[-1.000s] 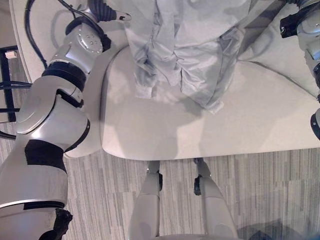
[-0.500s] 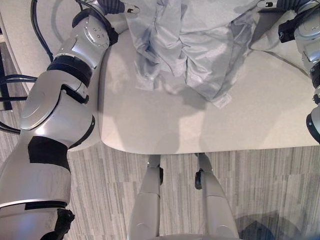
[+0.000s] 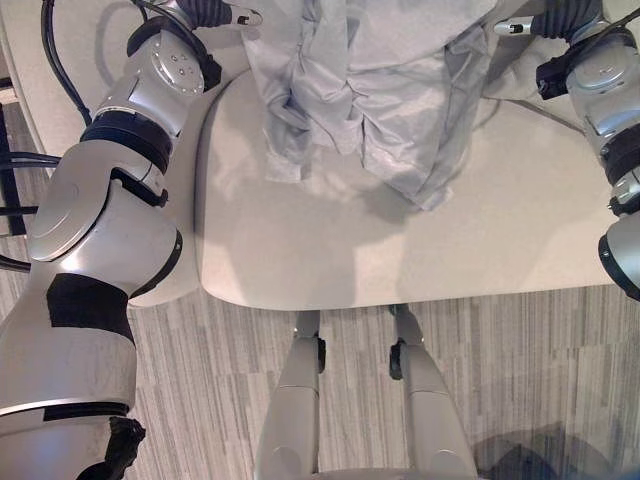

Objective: Hang the clothes on the sofa on the clothes rack.

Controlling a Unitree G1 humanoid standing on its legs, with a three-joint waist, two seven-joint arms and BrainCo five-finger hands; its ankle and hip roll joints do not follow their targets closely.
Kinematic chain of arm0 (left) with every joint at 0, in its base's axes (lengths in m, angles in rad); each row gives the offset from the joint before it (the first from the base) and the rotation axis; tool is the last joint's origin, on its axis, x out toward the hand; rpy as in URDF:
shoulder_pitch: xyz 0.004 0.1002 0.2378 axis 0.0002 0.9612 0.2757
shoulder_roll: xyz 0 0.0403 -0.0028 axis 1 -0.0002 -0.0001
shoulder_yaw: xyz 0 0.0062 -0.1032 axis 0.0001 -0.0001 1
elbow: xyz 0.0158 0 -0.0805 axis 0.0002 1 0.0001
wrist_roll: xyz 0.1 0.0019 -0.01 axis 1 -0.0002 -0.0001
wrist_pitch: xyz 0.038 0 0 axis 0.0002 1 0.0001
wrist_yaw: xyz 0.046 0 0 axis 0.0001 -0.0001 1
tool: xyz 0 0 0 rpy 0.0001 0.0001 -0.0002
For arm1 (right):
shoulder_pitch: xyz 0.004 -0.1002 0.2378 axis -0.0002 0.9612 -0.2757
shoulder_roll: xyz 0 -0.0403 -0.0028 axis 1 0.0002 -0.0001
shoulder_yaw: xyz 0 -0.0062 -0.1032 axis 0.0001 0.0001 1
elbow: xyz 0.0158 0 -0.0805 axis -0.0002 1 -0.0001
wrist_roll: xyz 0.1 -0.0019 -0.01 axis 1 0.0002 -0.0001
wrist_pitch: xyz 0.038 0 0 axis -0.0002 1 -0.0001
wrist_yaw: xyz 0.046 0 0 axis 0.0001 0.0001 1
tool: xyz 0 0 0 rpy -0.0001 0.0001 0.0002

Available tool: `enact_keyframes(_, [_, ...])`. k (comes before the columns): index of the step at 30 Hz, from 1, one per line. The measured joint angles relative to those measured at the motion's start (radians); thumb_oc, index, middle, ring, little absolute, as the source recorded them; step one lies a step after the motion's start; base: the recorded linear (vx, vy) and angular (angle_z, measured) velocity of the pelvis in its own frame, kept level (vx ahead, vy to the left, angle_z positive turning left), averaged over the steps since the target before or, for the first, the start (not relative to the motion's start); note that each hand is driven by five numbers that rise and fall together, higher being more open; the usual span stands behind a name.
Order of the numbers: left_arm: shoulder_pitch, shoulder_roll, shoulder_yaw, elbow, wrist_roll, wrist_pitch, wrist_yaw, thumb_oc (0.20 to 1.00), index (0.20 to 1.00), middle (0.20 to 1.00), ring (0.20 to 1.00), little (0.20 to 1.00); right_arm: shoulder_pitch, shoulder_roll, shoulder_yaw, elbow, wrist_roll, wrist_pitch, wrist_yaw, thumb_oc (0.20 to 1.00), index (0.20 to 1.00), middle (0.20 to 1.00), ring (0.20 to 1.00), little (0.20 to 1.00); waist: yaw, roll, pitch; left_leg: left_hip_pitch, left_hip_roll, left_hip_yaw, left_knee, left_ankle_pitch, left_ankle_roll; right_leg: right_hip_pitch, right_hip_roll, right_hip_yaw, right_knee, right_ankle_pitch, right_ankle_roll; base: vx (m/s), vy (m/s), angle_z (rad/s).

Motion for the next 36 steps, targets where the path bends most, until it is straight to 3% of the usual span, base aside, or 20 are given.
enact_keyframes(12, [-0.018, 0.002, 0.002, -0.003, -0.002, -0.004, 0.054, 1.000, 1.000, 1.000, 1.000, 1.000, 0.003, 0.016, -0.001, 0.011, -0.016, 0.018, -0.015, 1.000, 1.000, 1.000, 1.000, 1.000, -0.004, -0.011, -0.002, -0.041, 0.000, 0.003, 0.001, 0.001, 0.002, -0.043, 0.000, 0.005, 0.000, 0.004, 0.005, 0.00, 0.004, 0.00])
enact_keyframes(21, [-0.108, 0.014, -0.002, -0.015, -0.022, -0.033, 0.121, 1.000, 1.000, 1.000, 1.000, 1.000, -0.034, 0.023, -0.032, 0.061, -0.014, 0.018, -0.073, 1.000, 1.000, 1.000, 1.000, 1.000, 0.001, -0.027, -0.007, -0.172, -0.006, 0.004, 0.036, 0.007, -0.002, -0.155, -0.002, 0.015, 0.001, 0.023, 0.021, -0.02, 0.007, 0.00])
enact_keyframes(27, [-0.172, -0.022, -0.041, -0.001, -0.041, -0.019, 0.157, 1.000, 1.000, 1.000, 1.000, 1.000, -0.068, 0.087, -0.033, 0.099, 0.014, 0.039, -0.076, 1.000, 1.000, 1.000, 1.000, 1.000, 0.001, -0.044, -0.017, -0.229, -0.008, 0.010, 0.038, 0.022, -0.003, -0.213, -0.004, 0.021, 0.004, 0.033, 0.032, -0.03, 0.002, -0.01])
enact_keyframes(36, [-0.222, -0.036, -0.037, -0.035, -0.047, -0.030, 0.157, 1.000, 1.000, 1.000, 1.000, 1.000, -0.072, 0.109, -0.035, 0.056, 0.067, 0.058, -0.074, 1.000, 1.000, 1.000, 1.000, 1.000, -0.001, -0.050, -0.024, -0.283, -0.032, 0.023, 0.038, 0.029, -0.005, -0.265, -0.038, 0.020, 0.005, 0.050, 0.048, -0.01, 0.012, 0.05])
